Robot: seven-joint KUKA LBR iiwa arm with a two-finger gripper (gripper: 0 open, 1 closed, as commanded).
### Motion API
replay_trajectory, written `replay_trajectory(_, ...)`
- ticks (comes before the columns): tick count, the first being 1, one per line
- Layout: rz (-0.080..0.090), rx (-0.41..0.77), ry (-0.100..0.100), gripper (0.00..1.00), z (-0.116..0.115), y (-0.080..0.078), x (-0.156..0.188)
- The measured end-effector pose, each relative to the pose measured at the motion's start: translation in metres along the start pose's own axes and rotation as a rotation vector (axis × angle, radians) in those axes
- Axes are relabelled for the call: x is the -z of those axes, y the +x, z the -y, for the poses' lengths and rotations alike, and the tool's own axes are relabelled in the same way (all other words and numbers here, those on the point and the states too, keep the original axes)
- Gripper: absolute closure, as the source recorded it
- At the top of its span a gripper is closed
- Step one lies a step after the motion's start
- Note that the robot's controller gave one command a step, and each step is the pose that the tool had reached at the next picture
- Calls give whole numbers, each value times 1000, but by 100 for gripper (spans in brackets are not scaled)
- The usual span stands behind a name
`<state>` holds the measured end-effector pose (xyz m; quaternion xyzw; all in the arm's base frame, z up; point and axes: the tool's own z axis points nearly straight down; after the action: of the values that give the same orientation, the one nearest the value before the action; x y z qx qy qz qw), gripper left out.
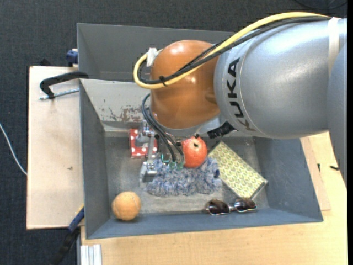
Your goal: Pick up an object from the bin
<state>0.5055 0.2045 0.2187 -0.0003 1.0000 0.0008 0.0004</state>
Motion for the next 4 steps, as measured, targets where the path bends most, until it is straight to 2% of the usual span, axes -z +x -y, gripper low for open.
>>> replay_trajectory(1, 6, -26, -2, 0, -5, -1, -50)
replay_trajectory(2, 37, -10, -8, 0, -8, -16, -108)
replay_trajectory(3, 3, -8, 1, 0, -6, -2, -120)
replay_trajectory(4, 0, 107, 1, 100, -25, 9, -135)
